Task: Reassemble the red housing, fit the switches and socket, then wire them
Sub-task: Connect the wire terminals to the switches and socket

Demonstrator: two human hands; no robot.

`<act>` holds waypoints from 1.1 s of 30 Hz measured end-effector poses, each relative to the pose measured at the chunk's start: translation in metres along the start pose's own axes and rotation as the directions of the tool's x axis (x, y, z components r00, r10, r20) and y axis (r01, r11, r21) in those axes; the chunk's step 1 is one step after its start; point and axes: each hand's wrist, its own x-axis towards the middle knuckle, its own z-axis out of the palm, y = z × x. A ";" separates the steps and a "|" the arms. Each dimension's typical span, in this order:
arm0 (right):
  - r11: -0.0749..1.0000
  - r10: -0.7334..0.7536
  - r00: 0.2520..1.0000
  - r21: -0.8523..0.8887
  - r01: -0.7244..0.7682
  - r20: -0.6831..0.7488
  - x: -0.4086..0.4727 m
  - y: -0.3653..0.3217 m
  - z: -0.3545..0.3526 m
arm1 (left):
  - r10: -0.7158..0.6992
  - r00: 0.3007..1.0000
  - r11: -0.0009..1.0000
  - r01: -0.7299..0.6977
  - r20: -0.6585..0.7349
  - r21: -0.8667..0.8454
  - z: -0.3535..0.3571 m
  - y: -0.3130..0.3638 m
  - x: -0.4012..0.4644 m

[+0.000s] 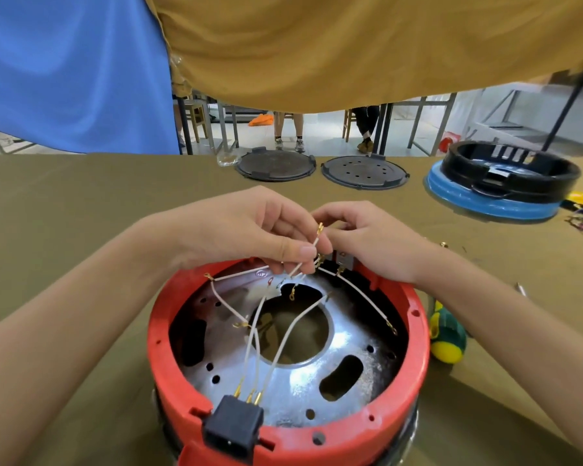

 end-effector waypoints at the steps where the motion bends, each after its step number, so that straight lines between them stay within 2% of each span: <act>1: 1.000 0.004 1.000 -0.002 -0.004 0.002 0.000 0.000 0.000 | -0.012 1.000 1.000 0.012 0.006 0.010 0.000 0.001 0.000; 5: 1.000 0.018 0.999 -0.002 -0.018 -0.032 -0.001 -0.002 0.000 | -0.050 0.998 0.996 0.052 -0.035 0.067 0.001 0.009 -0.002; 8: 0.998 0.056 0.997 0.033 -0.055 -0.043 -0.003 0.000 0.000 | -0.055 0.990 0.968 0.085 -0.132 0.235 0.001 0.017 -0.005; 12: 0.993 0.074 0.997 0.091 -0.070 -0.032 -0.002 0.004 0.001 | 0.038 0.975 0.794 0.104 -0.220 0.599 0.008 0.023 -0.002; 14: 0.991 0.081 0.996 0.112 -0.077 -0.036 -0.001 0.006 0.001 | 0.063 0.974 0.733 0.103 -0.217 0.672 0.016 0.025 0.001; 25: 0.979 0.106 0.993 0.180 -0.095 -0.048 -0.001 0.004 0.003 | 0.158 0.961 0.718 0.048 -0.229 0.694 0.043 0.015 0.009; 33: 0.986 0.089 0.994 0.143 -0.081 -0.057 -0.003 0.002 0.004 | 0.165 0.924 0.765 0.101 -0.345 0.636 0.049 0.010 0.010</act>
